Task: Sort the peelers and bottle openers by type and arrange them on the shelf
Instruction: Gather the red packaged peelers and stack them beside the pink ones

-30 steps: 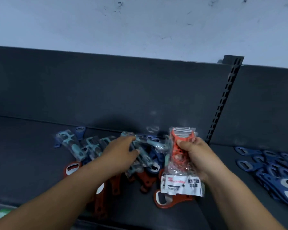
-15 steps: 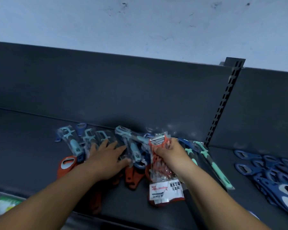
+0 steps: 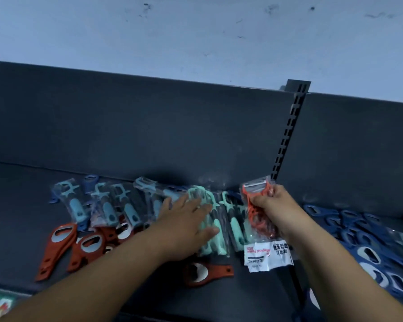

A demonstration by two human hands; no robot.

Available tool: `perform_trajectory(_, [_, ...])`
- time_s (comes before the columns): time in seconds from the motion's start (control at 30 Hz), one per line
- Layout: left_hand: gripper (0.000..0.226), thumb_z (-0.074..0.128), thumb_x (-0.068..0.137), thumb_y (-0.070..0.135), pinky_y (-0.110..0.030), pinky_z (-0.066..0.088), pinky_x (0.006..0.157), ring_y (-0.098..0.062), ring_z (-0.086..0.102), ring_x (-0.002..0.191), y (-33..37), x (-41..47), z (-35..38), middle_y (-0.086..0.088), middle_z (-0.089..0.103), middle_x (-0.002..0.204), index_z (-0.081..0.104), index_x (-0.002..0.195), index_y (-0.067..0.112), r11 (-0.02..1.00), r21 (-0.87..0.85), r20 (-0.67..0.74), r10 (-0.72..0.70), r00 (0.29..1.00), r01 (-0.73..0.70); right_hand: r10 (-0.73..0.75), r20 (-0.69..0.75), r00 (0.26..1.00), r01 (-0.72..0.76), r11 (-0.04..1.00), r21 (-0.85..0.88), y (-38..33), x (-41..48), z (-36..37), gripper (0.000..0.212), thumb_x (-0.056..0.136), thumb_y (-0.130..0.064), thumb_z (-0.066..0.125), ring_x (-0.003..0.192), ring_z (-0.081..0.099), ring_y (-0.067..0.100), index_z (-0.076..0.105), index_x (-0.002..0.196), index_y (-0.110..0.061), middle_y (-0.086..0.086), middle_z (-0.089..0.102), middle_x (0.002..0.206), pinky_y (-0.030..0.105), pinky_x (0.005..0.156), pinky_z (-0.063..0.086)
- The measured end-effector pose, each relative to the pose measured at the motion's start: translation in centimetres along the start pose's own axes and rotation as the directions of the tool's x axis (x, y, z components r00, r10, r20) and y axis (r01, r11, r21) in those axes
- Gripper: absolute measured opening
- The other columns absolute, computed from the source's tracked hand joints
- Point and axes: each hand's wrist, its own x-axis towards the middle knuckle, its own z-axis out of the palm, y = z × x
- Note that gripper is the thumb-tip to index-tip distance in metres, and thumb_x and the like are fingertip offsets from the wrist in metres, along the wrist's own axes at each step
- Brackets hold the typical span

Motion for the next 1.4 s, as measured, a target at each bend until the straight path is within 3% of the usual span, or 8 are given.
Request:
perform_trajectory(0.3, [0.070, 0.028, 0.090, 0.067, -0.049, -0.008, 0.117, -0.016, -0.012, 0.147, 0.1, 0.5, 1.4, 0.008, -0.004, 0.161, 0.009, 0.151, 0.038, 0.998, 0.065, 0.051, -0.024, 0.998, 0.020, -0.033, 0.113, 0.993, 0.031, 0.999, 0.025, 1.8, 0.3, 2.7, 0.006, 0.090, -0.010, 0.062, 0.068, 0.070, 0.022, 0.068, 0.088, -0.011, 0.007, 0.072, 0.074, 0.035, 0.070, 0.056])
perform_trajectory(0.4, [0.068, 0.026, 0.092, 0.065, -0.048, -0.006, 0.118, -0.016, -0.012, 0.147, -0.3, 0.3, 1.1, 0.007, -0.004, 0.161, 0.011, 0.151, 0.037, 0.998, 0.059, 0.030, -0.035, 0.999, 0.033, -0.034, 0.157, 0.987, 0.022, 0.996, 0.081, 1.2, -0.1, 3.6, 0.012, 0.089, -0.010, 0.061, 0.072, 0.072, 0.025, 0.066, 0.099, -0.008, 0.012, 0.073, 0.084, 0.035, 0.066, 0.058])
perform_trajectory(0.63, [0.063, 0.025, 0.097, 0.056, -0.034, 0.000, 0.118, -0.012, 0.000, 0.148, 1.7, -0.3, -1.0, 0.005, 0.008, 0.161, 0.016, 0.153, 0.028, 0.976, -0.217, -0.068, -0.014, 0.998, -0.001, -0.043, 0.059, 0.997, 0.027, 0.966, 0.256, -0.5, -2.4, 0.3, 0.007, 0.092, -0.008, 0.058, 0.077, 0.071, 0.031, 0.058, 0.094, -0.014, 0.020, 0.072, 0.092, 0.041, 0.069, 0.059])
perform_trajectory(0.8, [0.059, 0.040, 0.098, 0.045, -0.019, 0.023, 0.103, -0.011, 0.031, 0.139, 5.1, -0.9, -2.9, 0.003, 0.032, 0.154, 0.027, 0.150, 0.022, 0.685, -0.728, -0.047, -0.007, 0.999, -0.030, -0.055, 0.025, 0.998, 0.040, 0.908, 0.417, -1.4, -4.6, 0.4, 0.028, 0.091, -0.007, 0.060, 0.080, 0.071, 0.025, 0.054, 0.118, -0.007, 0.013, 0.072, 0.095, 0.037, 0.072, 0.058])
perform_trajectory(0.93, [0.046, 0.044, 0.098, 0.038, -0.036, 0.036, 0.107, -0.017, 0.052, 0.122, 7.0, -1.6, -3.6, 0.003, 0.056, 0.135, 0.037, 0.143, 0.033, 0.358, -0.932, 0.090, 0.089, 0.992, 0.052, -0.060, 0.018, 0.998, 0.044, 0.879, 0.474, -1.8, -6.6, 0.7, 0.036, 0.090, -0.006, 0.062, 0.080, 0.069, 0.023, 0.050, 0.123, -0.004, 0.015, 0.069, 0.100, 0.036, 0.073, 0.057])
perform_trajectory(1.03, [0.031, 0.045, 0.096, 0.026, -0.045, 0.044, 0.103, -0.022, 0.062, 0.110, 8.5, -2.3, -3.9, -0.001, 0.068, 0.116, 0.052, 0.125, 0.035, 0.225, -0.974, 0.072, 0.141, 0.987, 0.039, -0.051, 0.046, 0.998, 0.019, 0.854, 0.520, -2.0, -8.6, 0.4, 0.031, 0.090, -0.007, 0.061, 0.077, 0.070, 0.021, 0.051, 0.120, -0.005, 0.015, 0.070, 0.098, 0.033, 0.068, 0.057])
perform_trajectory(1.2, [0.035, 0.038, 0.098, 0.013, -0.036, 0.051, 0.091, -0.022, 0.064, 0.104, 11.3, -3.4, -3.8, -0.005, 0.067, 0.113, 0.050, 0.127, 0.031, 0.182, -0.983, 0.047, 0.185, 0.982, 0.012, 0.002, 0.024, 1.000, -0.015, 0.828, 0.561, -1.5, -10.9, -0.3, 0.024, 0.091, -0.009, 0.060, 0.073, 0.071, 0.022, 0.051, 0.114, -0.010, 0.011, 0.072, 0.089, 0.034, 0.061, 0.058])
perform_trajectory(1.4, [0.057, 0.047, 0.090, 0.029, -0.046, 0.039, 0.108, -0.022, 0.049, 0.126, 14.8, -3.5, -3.4, -0.003, 0.048, 0.140, 0.028, 0.141, 0.047, 0.258, -0.966, 0.061, 0.159, 0.985, 0.018, 0.065, -0.048, 0.997, -0.026, 0.822, 0.569, -0.7, -11.1, -2.4, 0.024, 0.091, -0.016, 0.057, 0.069, 0.068, 0.019, 0.046, 0.113, -0.015, 0.012, 0.067, 0.095, 0.029, 0.055, 0.055])
